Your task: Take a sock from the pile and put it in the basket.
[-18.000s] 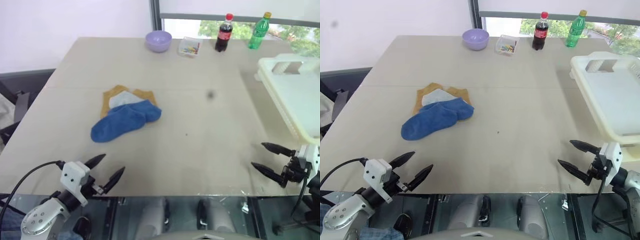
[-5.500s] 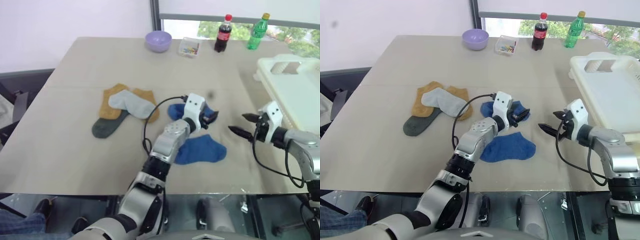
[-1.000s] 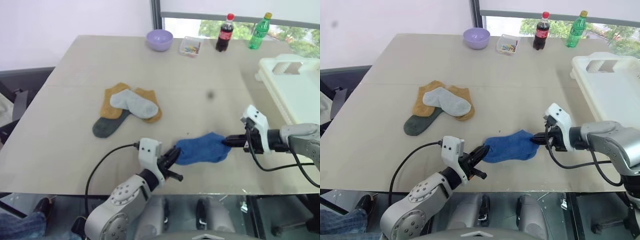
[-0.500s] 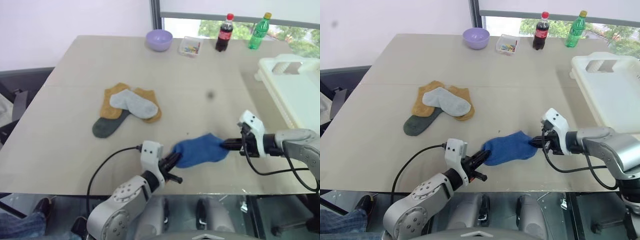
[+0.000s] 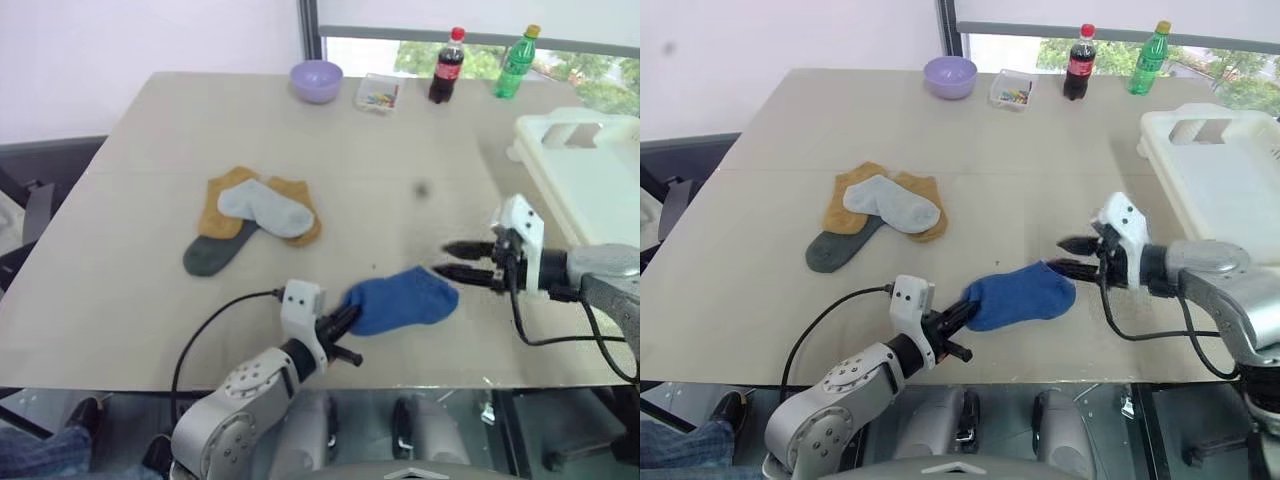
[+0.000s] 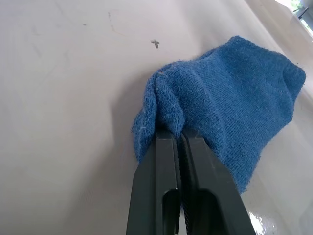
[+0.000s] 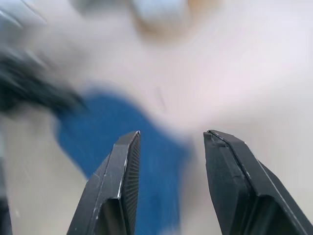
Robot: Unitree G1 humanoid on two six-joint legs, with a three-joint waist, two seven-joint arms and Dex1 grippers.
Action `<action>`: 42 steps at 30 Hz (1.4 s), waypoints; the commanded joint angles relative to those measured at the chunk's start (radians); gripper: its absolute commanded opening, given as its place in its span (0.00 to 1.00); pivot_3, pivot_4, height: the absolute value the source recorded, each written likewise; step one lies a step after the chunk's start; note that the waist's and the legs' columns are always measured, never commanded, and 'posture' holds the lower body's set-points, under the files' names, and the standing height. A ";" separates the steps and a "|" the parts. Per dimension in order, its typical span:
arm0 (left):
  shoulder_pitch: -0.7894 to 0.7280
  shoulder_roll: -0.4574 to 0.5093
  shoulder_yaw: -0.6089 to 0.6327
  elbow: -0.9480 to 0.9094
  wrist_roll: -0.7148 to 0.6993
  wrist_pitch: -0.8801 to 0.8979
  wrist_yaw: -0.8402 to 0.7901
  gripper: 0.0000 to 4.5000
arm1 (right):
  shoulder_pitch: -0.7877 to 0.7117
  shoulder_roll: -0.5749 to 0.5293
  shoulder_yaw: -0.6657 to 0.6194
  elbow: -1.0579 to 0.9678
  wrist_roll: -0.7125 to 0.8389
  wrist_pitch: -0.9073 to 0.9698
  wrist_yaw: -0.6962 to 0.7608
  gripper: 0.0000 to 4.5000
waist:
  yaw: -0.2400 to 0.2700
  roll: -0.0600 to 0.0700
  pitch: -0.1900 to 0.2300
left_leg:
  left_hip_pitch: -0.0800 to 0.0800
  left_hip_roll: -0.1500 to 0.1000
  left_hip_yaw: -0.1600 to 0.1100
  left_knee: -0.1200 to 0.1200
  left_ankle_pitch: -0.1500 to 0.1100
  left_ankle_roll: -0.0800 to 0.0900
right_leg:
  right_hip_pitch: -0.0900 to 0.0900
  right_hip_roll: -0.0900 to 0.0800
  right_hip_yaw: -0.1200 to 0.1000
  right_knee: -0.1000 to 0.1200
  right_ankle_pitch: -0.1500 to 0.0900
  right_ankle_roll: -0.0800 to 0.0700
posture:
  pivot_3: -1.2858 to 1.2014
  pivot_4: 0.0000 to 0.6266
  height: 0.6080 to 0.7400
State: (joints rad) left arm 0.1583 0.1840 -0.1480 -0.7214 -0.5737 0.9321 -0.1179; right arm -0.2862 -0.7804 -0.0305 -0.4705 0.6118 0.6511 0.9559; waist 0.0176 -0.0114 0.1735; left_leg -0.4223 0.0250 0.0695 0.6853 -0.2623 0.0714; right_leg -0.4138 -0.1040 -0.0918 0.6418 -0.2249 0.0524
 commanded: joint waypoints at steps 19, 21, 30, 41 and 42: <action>-0.031 0.029 0.131 0.035 -0.137 0.001 -0.091 0.55 | -0.108 0.094 0.404 0.494 -0.487 -0.457 0.223 0.49 | -0.001 0.000 -0.001 | 0.006 0.000 0.003 0.001 0.002 -0.003 | 0.003 -0.001 0.003 0.001 0.001 -0.007 | 0.52 0.24 0.95; -0.052 0.048 0.209 0.053 -0.239 0.040 -0.122 0.76 | -0.111 0.101 0.410 0.495 -0.494 -0.456 0.222 0.49 | -0.002 0.000 -0.002 | 0.006 0.001 0.003 0.001 0.002 -0.003 | 0.003 -0.001 0.003 0.002 0.001 -0.007 | 0.52 0.24 0.95; -0.243 0.193 0.351 0.300 -0.509 0.253 -0.215 0.76 | -0.109 0.119 0.404 0.489 -0.497 -0.443 0.204 0.49 | -0.004 0.000 -0.002 | 0.007 0.000 0.003 0.001 0.004 -0.006 | 0.004 0.000 0.003 0.002 0.001 -0.007 | 0.52 0.24 0.95; -0.498 0.287 0.088 0.668 -0.312 0.194 -0.554 0.76 | -0.097 0.144 0.398 0.472 -0.516 -0.419 0.160 0.49 | -0.004 0.000 -0.012 | 0.012 0.000 0.003 0.001 0.003 -0.006 | 0.008 0.000 0.001 0.002 0.001 -0.007 | 0.52 0.24 0.95; -0.510 0.294 0.073 0.684 -0.312 0.205 -0.585 0.76 | -0.095 0.144 0.395 0.468 -0.516 -0.415 0.157 0.49 | -0.005 0.001 -0.012 | 0.012 0.000 0.003 0.001 0.003 -0.006 | 0.008 0.000 0.001 0.002 0.001 -0.007 | 0.52 0.24 0.95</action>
State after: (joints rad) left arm -0.3553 0.4672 -0.0260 -0.0745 -0.9041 1.1096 -0.6504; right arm -0.4026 -0.6322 0.3483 -0.0209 0.1341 0.2118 1.1282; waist 0.0125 -0.0108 0.1613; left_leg -0.4108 0.0257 0.0722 0.6857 -0.2578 0.0637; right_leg -0.4061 -0.1041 -0.0902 0.6436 -0.2237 0.0448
